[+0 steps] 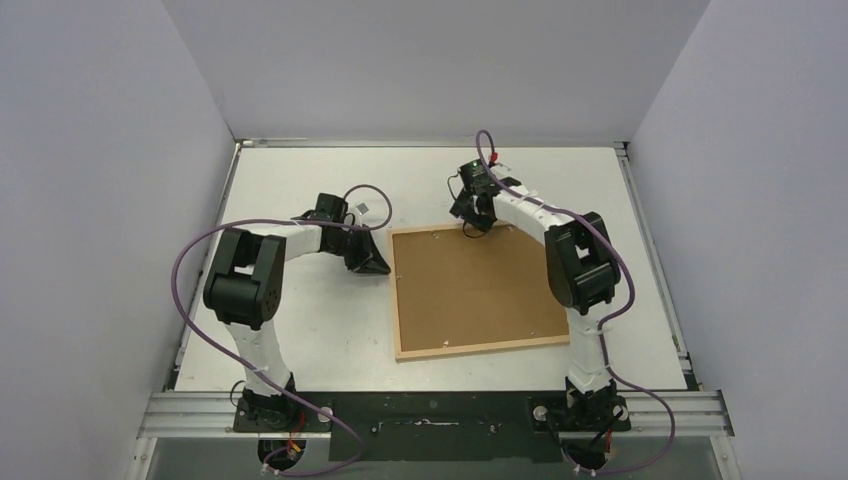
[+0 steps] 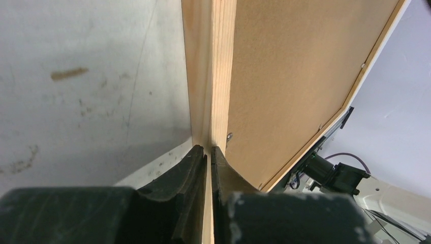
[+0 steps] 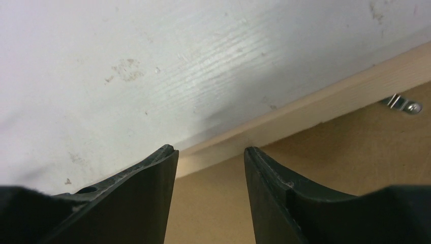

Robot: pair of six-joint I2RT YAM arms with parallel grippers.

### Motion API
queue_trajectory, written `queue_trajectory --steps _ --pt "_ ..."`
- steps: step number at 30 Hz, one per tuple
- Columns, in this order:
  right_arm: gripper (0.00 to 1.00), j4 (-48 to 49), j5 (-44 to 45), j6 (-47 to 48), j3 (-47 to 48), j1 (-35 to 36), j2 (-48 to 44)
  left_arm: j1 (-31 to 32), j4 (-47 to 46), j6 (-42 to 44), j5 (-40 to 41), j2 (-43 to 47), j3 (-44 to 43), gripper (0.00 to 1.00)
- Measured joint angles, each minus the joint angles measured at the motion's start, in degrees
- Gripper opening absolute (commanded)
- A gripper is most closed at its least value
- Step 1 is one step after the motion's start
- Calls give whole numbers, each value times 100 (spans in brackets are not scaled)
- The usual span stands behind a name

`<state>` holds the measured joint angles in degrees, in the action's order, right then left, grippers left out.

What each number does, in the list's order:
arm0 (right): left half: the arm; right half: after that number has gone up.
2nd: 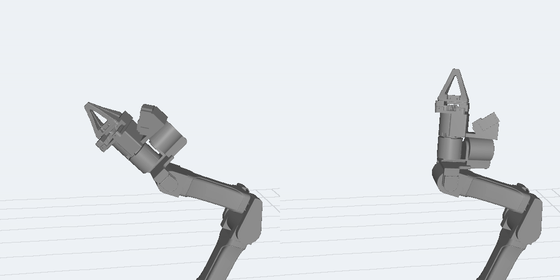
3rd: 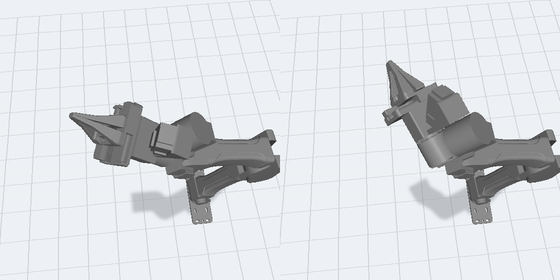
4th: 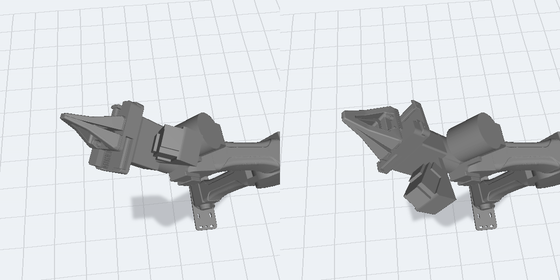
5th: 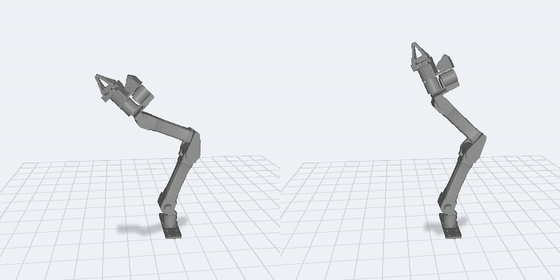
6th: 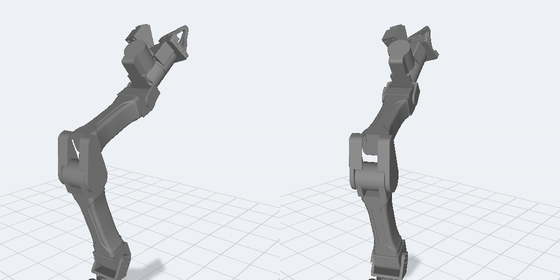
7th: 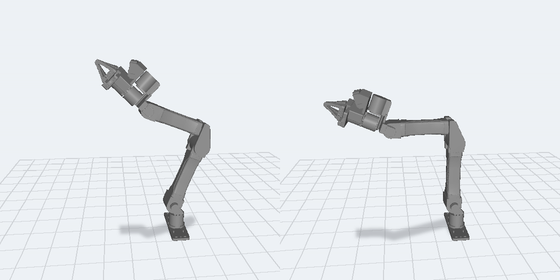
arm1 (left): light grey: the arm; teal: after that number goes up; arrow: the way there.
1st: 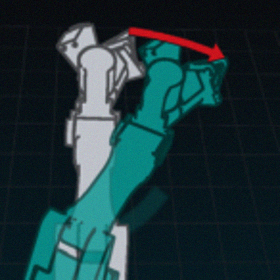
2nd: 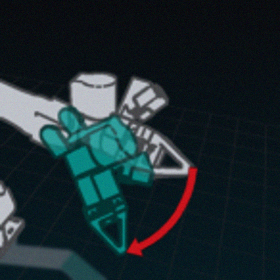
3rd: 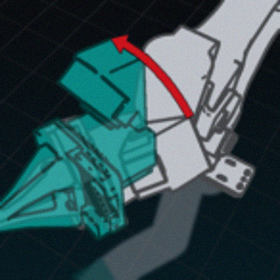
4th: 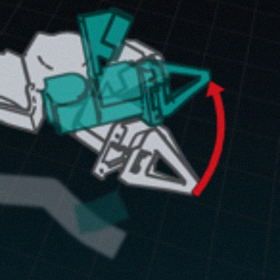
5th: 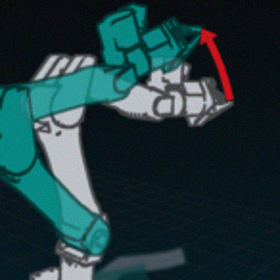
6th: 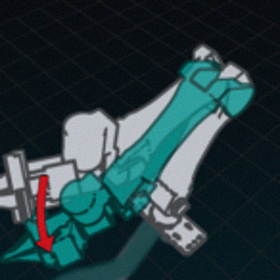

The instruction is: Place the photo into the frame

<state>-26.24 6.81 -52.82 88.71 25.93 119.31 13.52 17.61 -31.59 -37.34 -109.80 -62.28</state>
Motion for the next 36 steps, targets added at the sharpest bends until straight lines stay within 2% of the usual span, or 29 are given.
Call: queue_trajectory --steps 4,8,11,15,19,22,24,27,31,36 --pt "52 -704 282 -151 894 -2 358 33 -31 -63 22 232 306 7" --pt "51 -1377 509 -168 1805 4 863 72 31 -68 212 444 470 13" --pt "50 -1947 643 -173 2319 28 1174 109 203 -11 518 564 470 21" --pt "49 -2260 782 -168 2312 74 1193 83 490 109 942 603 330 41" --pt "49 -2323 863 -129 2159 111 1058 -74 621 229 1029 549 -240 51" --pt "51 -2352 949 -83 1991 103 831 -205 529 382 946 267 -1099 59" --pt "54 -2352 970 -70 1705 87 501 -249 426 544 841 -4 -1696 60" --pt "66 -2310 966 -46 1093 -42 -199 -232 291 824 553 -514 -2509 62" --pt "76 -2258 966 -24 50 -503 -1272 -151 247 1189 238 -1080 -3045 64" --pt "81 -2210 970 15 -1115 -1438 -2225 -20 321 1631 -68 -1537 -3165 65"
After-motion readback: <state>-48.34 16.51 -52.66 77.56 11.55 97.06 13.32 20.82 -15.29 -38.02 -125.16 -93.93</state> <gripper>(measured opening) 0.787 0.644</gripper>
